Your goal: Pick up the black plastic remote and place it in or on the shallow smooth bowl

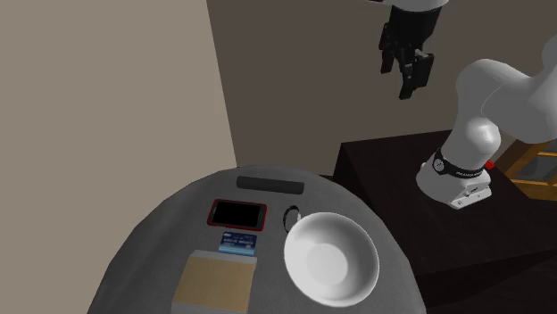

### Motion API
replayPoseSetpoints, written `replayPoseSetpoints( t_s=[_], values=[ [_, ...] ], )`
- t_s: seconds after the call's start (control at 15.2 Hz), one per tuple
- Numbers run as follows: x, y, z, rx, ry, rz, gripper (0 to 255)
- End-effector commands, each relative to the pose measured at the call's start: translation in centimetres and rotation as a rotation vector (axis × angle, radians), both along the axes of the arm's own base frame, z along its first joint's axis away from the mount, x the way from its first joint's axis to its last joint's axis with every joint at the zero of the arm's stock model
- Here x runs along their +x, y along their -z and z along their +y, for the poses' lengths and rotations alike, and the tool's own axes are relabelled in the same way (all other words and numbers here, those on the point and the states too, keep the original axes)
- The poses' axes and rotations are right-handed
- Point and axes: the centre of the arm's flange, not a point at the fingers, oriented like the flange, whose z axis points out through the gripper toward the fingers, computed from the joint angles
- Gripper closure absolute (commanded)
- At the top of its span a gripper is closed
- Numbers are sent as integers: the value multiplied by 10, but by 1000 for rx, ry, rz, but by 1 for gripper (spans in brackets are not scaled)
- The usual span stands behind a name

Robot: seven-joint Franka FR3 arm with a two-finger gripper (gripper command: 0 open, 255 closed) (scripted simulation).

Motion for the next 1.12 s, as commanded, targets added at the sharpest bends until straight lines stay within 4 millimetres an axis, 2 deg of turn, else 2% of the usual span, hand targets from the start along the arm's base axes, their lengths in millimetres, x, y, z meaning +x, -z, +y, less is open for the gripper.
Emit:
replayPoseSetpoints(
  t_s=[0.0, 1.06],
  values=[
    [0, 0, 0, 0, 0, 0, 0],
    [145, 139, 11, -11, 183, -92, 0]
  ],
)
